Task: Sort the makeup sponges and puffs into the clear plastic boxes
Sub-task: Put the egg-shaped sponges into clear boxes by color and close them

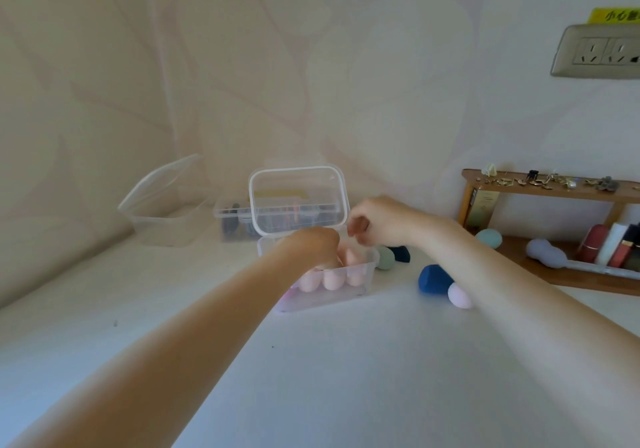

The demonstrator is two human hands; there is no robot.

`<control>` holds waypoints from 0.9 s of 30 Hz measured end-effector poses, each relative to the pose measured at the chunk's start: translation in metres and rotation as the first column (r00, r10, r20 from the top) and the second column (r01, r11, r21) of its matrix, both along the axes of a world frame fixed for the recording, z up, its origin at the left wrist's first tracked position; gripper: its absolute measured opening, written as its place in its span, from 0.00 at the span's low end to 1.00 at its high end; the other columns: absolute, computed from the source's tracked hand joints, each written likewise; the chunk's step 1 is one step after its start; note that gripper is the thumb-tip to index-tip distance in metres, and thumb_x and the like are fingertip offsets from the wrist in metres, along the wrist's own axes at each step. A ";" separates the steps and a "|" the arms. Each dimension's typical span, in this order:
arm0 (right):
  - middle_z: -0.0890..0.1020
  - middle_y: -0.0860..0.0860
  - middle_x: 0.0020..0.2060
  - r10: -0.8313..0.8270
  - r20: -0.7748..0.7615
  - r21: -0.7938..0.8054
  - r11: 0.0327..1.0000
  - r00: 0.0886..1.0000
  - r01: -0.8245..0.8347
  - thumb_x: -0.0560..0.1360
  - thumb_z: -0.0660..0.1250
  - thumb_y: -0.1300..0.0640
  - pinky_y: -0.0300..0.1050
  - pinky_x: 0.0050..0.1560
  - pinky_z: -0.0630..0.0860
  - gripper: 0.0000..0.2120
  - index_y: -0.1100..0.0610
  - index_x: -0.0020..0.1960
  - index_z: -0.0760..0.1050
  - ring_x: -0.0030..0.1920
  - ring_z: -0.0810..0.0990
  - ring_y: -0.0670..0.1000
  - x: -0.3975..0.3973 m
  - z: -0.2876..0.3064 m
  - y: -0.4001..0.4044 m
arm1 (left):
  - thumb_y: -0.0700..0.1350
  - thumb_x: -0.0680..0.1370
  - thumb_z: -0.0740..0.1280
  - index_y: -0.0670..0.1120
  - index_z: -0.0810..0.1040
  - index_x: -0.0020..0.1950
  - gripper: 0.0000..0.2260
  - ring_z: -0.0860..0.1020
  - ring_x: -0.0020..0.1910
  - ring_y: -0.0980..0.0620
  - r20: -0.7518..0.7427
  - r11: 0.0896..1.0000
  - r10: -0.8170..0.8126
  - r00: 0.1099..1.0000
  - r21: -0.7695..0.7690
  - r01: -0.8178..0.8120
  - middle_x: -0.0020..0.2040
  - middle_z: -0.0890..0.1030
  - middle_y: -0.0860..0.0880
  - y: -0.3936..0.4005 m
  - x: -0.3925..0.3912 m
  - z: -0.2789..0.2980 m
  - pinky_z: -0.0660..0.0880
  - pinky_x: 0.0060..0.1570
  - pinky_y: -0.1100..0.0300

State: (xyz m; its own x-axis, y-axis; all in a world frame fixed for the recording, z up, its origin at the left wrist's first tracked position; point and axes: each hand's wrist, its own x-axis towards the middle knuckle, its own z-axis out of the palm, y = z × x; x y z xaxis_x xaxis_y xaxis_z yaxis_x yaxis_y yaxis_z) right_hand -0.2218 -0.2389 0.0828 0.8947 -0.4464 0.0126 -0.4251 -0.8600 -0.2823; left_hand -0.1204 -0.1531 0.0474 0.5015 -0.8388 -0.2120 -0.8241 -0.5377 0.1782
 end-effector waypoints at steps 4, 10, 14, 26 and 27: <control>0.81 0.56 0.49 -0.164 0.204 -0.020 0.985 0.965 0.172 0.75 0.60 0.67 0.44 0.49 0.76 0.10 0.59 0.46 0.79 0.46 0.80 0.54 -0.027 0.003 -0.028 | 0.47 0.72 0.61 0.50 0.80 0.45 0.09 0.78 0.45 0.48 0.060 0.999 -0.010 0.998 -0.037 0.012 0.46 0.81 0.49 0.003 -0.003 -0.002 0.70 0.40 0.59; 0.79 0.56 0.55 -0.266 -0.243 -0.175 0.958 0.933 0.227 0.74 0.65 0.59 0.50 0.57 0.77 0.12 0.56 0.58 0.77 0.54 0.78 0.55 -0.049 -0.019 -0.039 | 0.42 0.80 0.57 0.41 0.72 0.63 0.13 0.74 0.60 0.43 0.235 0.988 0.033 0.971 -0.156 0.004 0.61 0.76 0.44 -0.001 -0.016 -0.002 0.71 0.54 0.54; 0.74 0.53 0.61 -0.269 -0.302 -0.233 0.951 0.915 0.202 0.74 0.68 0.52 0.40 0.55 0.68 0.18 0.54 0.63 0.74 0.62 0.71 0.54 -0.060 -0.026 -0.038 | 0.41 0.78 0.61 0.40 0.74 0.59 0.11 0.77 0.58 0.43 0.261 0.983 -0.027 0.965 -0.170 0.074 0.58 0.78 0.42 -0.003 -0.021 0.002 0.72 0.53 0.55; 0.63 0.56 0.68 -0.237 -0.047 -0.058 0.971 0.970 0.234 0.72 0.66 0.64 0.50 0.56 0.77 0.23 0.53 0.66 0.67 0.64 0.71 0.57 -0.082 -0.057 -0.048 | 0.46 0.79 0.57 0.46 0.77 0.58 0.12 0.75 0.50 0.47 0.263 0.973 -0.183 0.947 -0.087 0.212 0.55 0.77 0.49 -0.002 -0.046 0.000 0.68 0.46 0.60; 0.67 0.53 0.64 -0.229 -0.054 -0.053 0.973 0.972 0.227 0.72 0.67 0.62 0.48 0.54 0.77 0.26 0.53 0.68 0.66 0.61 0.73 0.55 -0.080 -0.060 -0.048 | 0.46 0.79 0.57 0.46 0.78 0.58 0.12 0.74 0.49 0.48 0.257 0.967 -0.210 0.943 -0.088 0.239 0.52 0.76 0.49 -0.002 -0.049 0.000 0.67 0.46 0.61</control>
State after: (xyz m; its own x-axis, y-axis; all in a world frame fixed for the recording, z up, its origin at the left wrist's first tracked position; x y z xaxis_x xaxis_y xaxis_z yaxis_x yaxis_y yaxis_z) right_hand -0.3020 -0.2868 0.0228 0.7691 -0.6390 -0.0122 -0.6263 -0.7499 -0.2130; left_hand -0.1691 -0.1549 0.0472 0.3209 -0.9471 -0.0014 -0.9471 -0.3209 0.0074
